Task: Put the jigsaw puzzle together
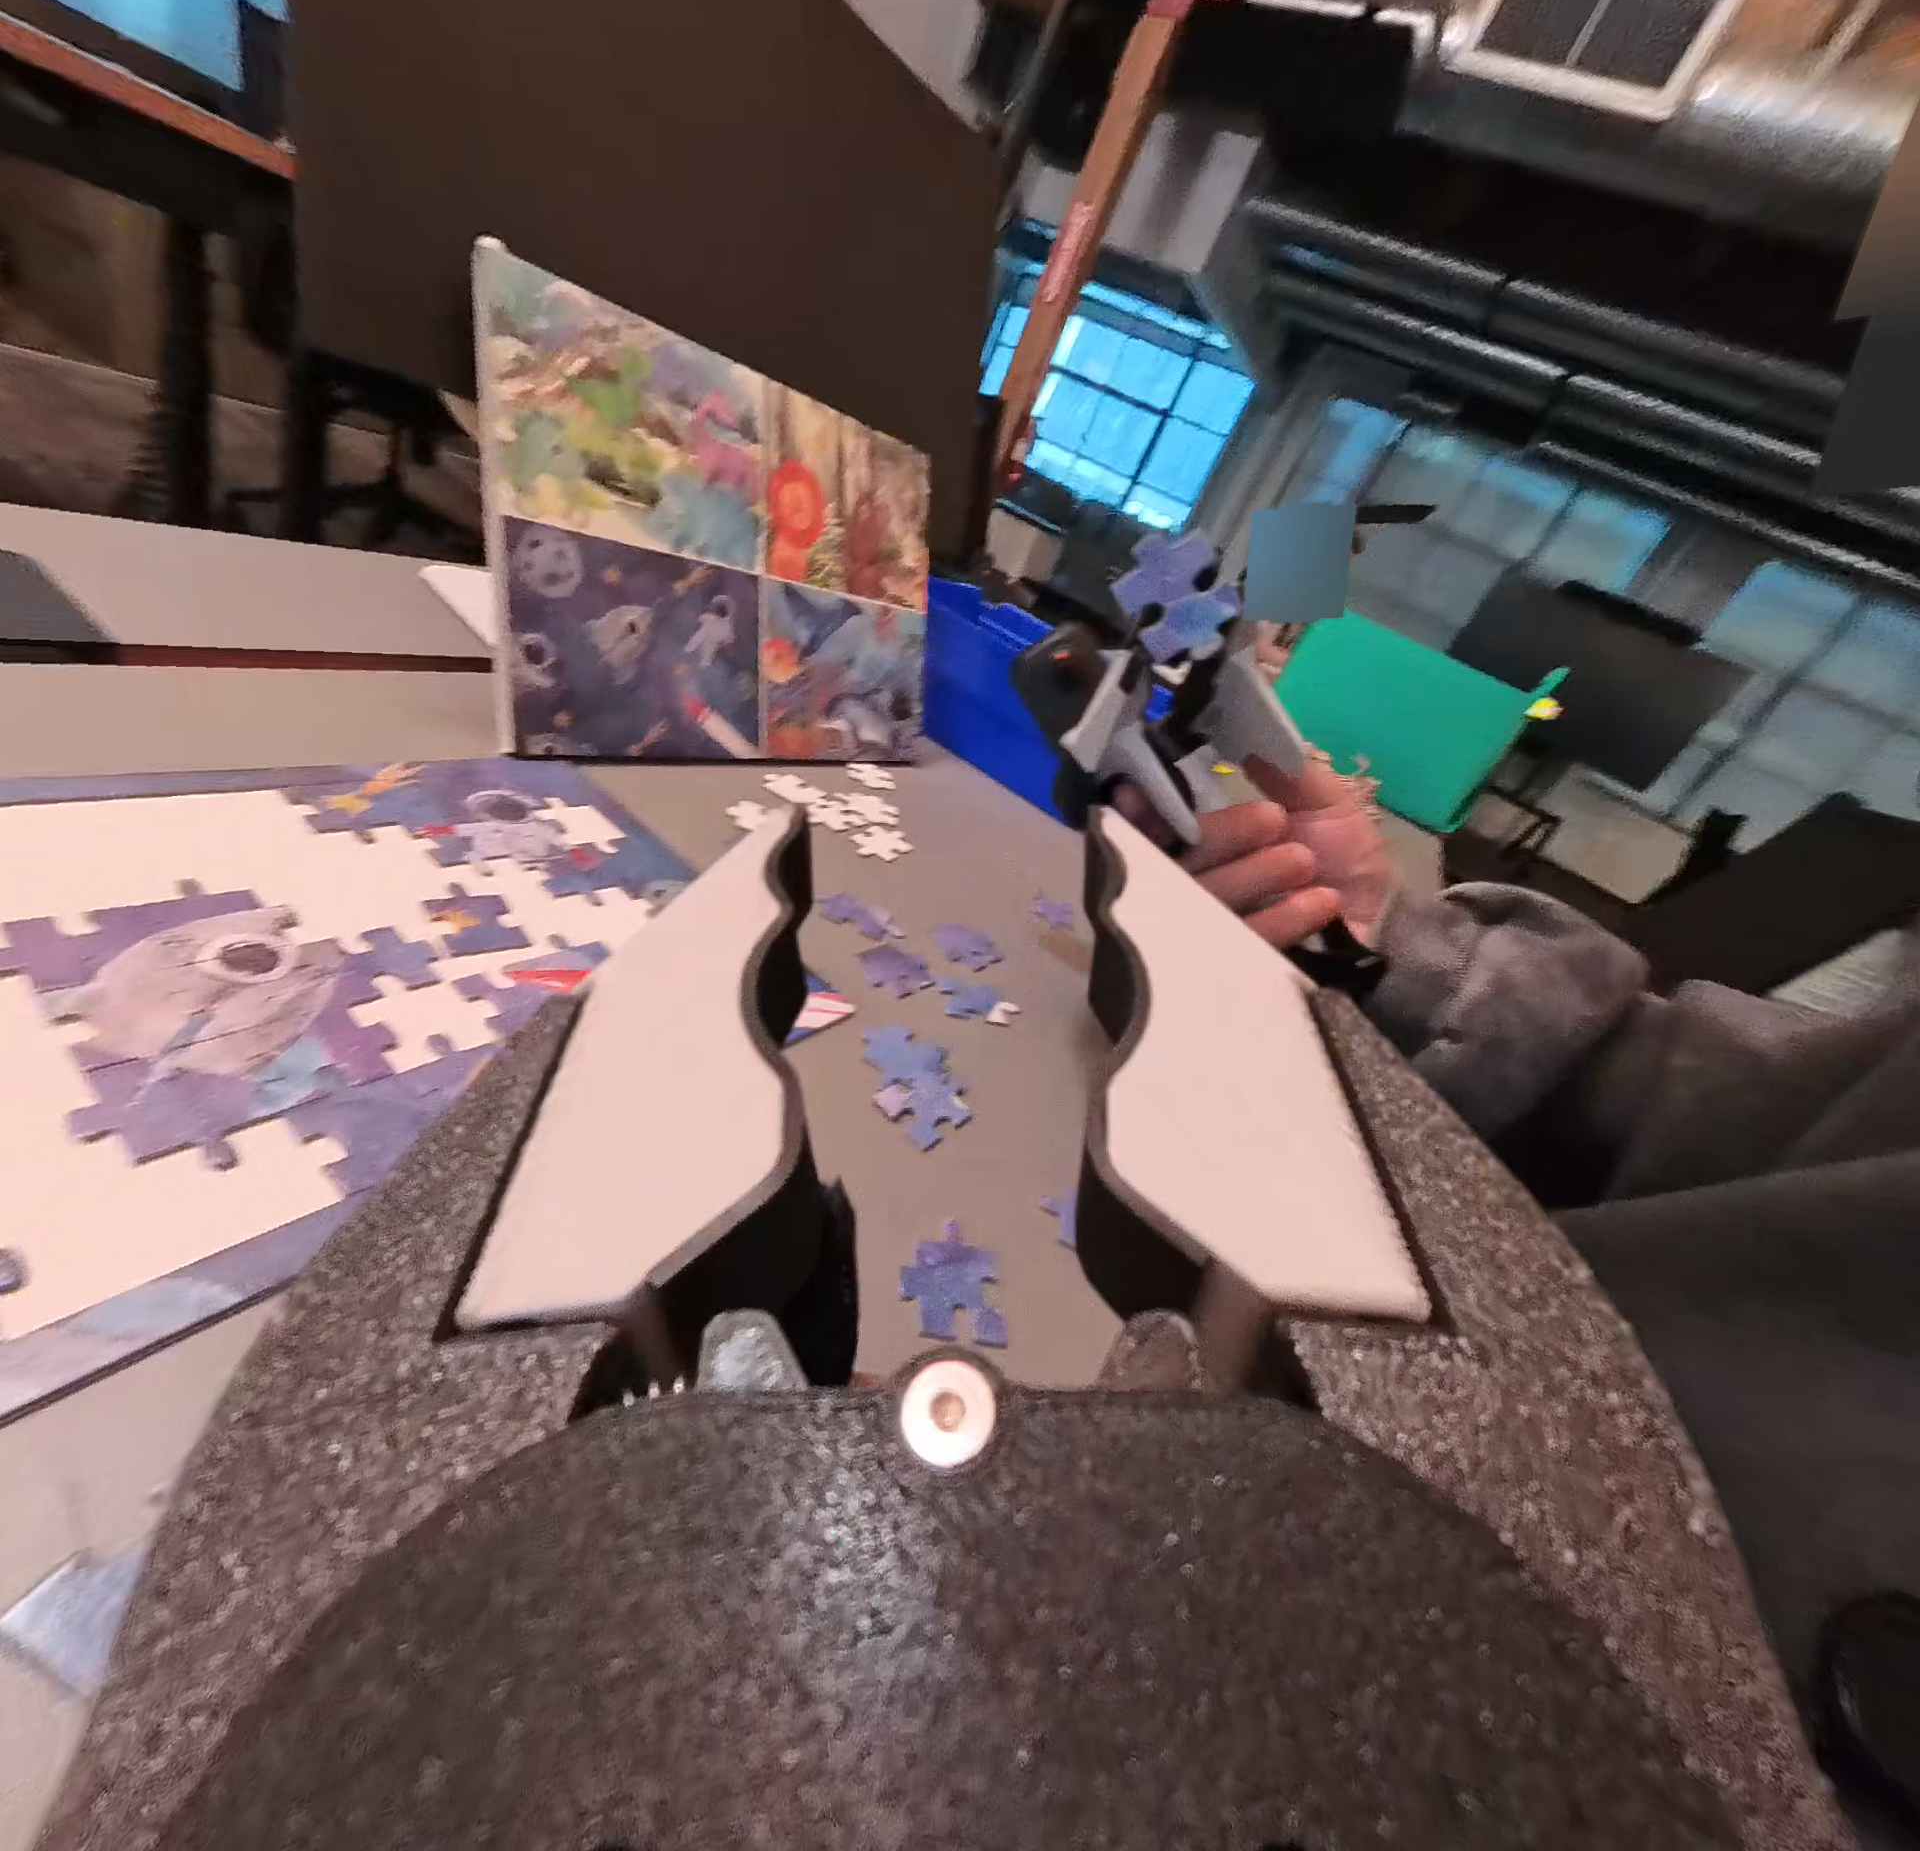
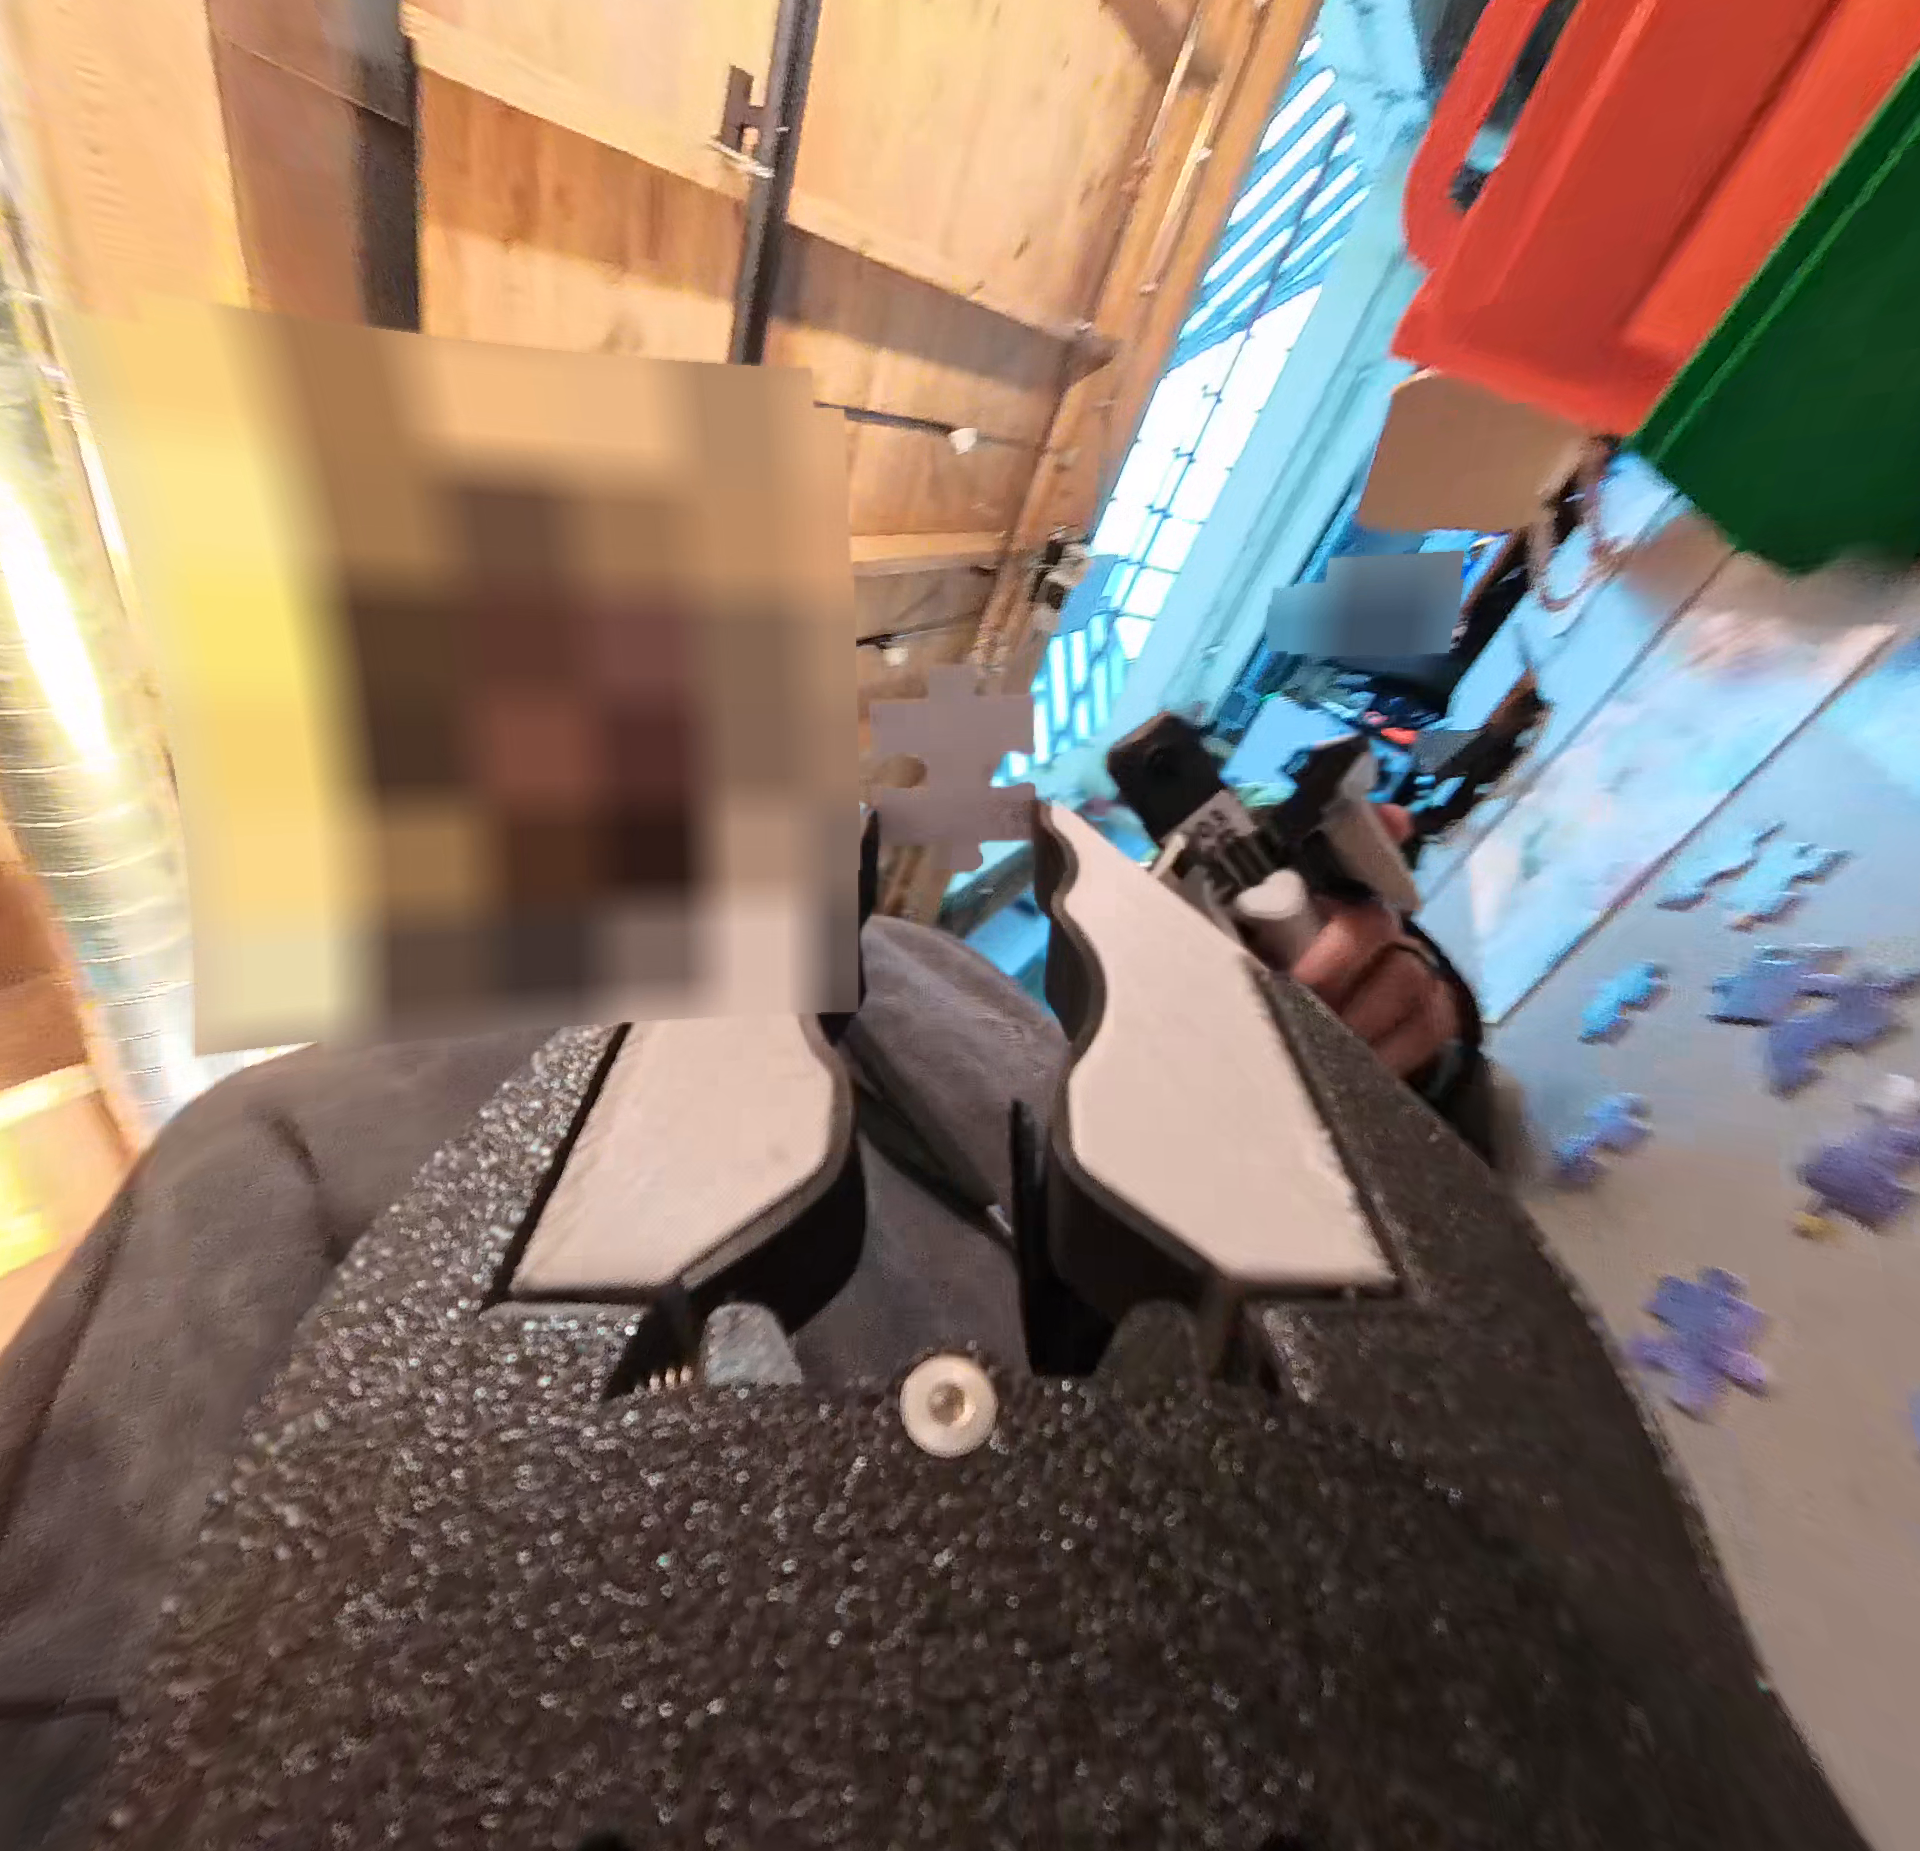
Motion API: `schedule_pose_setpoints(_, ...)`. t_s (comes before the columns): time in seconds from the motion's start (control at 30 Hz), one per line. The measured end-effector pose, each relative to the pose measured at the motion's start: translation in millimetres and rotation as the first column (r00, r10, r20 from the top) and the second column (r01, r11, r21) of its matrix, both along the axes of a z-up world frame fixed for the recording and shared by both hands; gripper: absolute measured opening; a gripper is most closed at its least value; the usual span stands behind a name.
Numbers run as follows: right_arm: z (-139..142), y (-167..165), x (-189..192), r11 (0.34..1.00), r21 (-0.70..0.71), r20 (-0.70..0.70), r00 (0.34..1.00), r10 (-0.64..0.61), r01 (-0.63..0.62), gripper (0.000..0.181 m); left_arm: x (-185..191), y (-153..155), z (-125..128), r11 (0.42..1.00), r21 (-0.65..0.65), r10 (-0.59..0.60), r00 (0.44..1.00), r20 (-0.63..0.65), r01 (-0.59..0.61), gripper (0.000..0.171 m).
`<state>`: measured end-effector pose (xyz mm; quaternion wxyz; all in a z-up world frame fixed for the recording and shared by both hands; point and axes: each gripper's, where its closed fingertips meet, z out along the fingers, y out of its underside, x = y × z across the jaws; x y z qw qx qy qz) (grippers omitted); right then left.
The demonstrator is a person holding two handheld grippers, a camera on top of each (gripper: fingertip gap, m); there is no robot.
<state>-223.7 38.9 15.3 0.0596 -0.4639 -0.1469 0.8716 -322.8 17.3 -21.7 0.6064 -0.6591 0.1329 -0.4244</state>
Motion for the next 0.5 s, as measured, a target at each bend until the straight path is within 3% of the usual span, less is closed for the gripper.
schedule_pose_setpoints(0.1, 1.9, -6.3, -17.8, 0.997, -0.054, -0.068, 0.996, 0.05, -0.054, 0.028, 15.3, -9.5, -1.4, 0.997, 0.015, -0.077, 0.996, -0.034, 0.077, 0.059)
schedule_pose_setpoints(0.23, -6.5, -23.4, -47.3, 0.975, -0.141, -0.099, 0.983, 0.156, -0.169, 0.028, 17.9, -11.5, 1.6, 0.995, 0.09, -0.026, 0.993, -0.112, 0.037, 0.061)
schedule_pose_setpoints(0.33, -14.2, -35.1, -67.3, 0.934, -0.246, -0.118, 0.965, 0.234, -0.257, 0.028, 13.2, -13.9, 11.8, 0.99, 0.138, -0.007, 0.997, -0.082, 0.019, 0.063)
schedule_pose_setpoints(0.4, -22.9, -48.4, -81.1, 0.923, -0.252, -0.065, 0.956, 0.285, -0.292, 0.029, 11.7, -15.8, 16.0, 0.989, 0.149, -0.016, 0.998, -0.059, 0.024, 0.063)
schedule_pose_setpoints(0.5, -21.0, -53.2, -87.3, 0.903, -0.28, -0.092, 0.946, 0.311, -0.325, 0.029, 10.7, -18.2, 20.2, 0.984, 0.175, -0.011, 0.998, -0.056, 0.021, 0.061)
